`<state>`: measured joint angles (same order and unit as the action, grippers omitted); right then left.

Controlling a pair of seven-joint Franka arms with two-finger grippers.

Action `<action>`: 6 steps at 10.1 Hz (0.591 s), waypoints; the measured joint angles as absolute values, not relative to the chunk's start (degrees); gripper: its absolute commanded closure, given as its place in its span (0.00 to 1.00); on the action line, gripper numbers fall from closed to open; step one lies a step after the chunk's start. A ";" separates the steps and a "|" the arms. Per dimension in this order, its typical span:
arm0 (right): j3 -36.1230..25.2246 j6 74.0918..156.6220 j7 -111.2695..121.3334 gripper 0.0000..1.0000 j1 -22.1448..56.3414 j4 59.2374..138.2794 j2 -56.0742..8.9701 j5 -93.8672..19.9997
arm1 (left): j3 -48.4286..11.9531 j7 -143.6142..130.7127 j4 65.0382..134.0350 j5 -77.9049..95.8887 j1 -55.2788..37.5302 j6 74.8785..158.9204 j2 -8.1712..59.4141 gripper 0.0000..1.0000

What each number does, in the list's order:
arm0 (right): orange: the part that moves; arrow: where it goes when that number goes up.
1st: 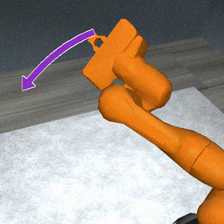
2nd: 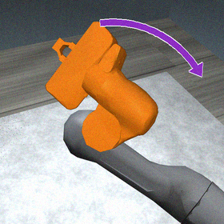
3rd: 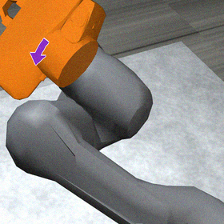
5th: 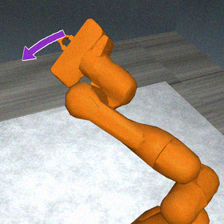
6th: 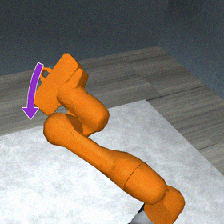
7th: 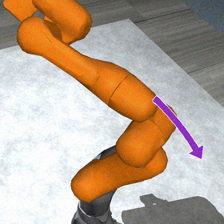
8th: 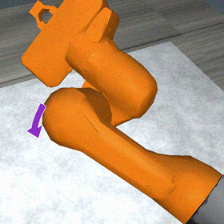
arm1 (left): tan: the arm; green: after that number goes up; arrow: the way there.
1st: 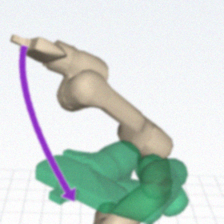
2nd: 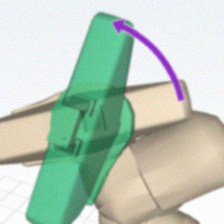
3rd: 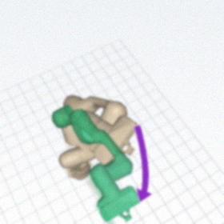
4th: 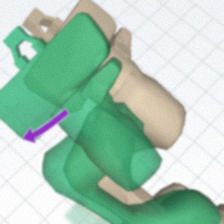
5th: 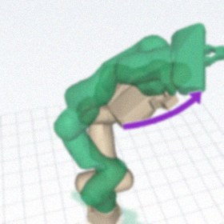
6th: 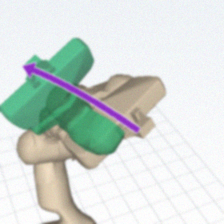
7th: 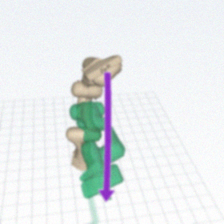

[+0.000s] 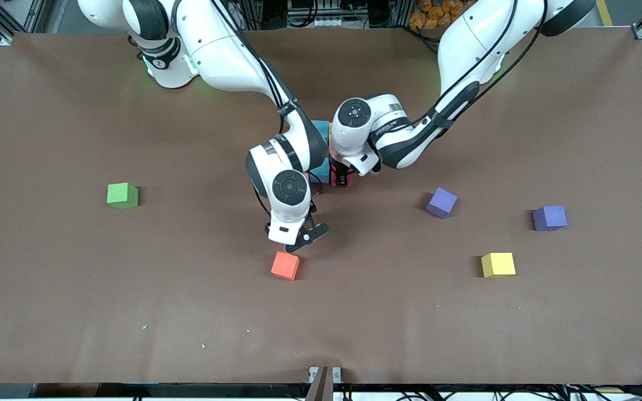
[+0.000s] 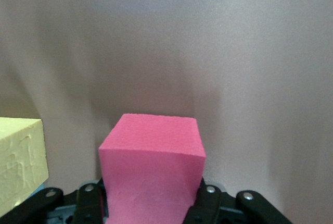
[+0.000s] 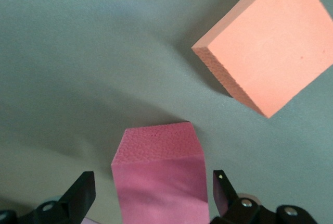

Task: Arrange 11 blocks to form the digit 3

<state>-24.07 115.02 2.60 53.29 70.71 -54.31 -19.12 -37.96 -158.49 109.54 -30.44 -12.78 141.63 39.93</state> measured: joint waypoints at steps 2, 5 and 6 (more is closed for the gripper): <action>-24.08 115.23 2.86 0.94 53.25 70.95 -54.43 -19.10 | -37.96 -158.49 109.55 -30.44 -12.90 141.83 40.02 0.97; -24.08 115.23 3.00 1.00 53.24 71.03 -54.39 -19.13 | -37.96 -158.49 109.55 -30.44 -12.94 141.90 40.18 0.91; -24.08 115.23 2.30 1.00 53.26 70.97 -54.36 -19.20 | -37.96 -158.49 109.55 -30.44 -12.95 141.92 40.22 0.87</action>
<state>-24.08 115.23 2.30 53.26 70.97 -54.36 -19.20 -37.96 -158.49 109.55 -30.44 -12.95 141.92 40.22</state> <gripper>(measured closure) 0.414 0.449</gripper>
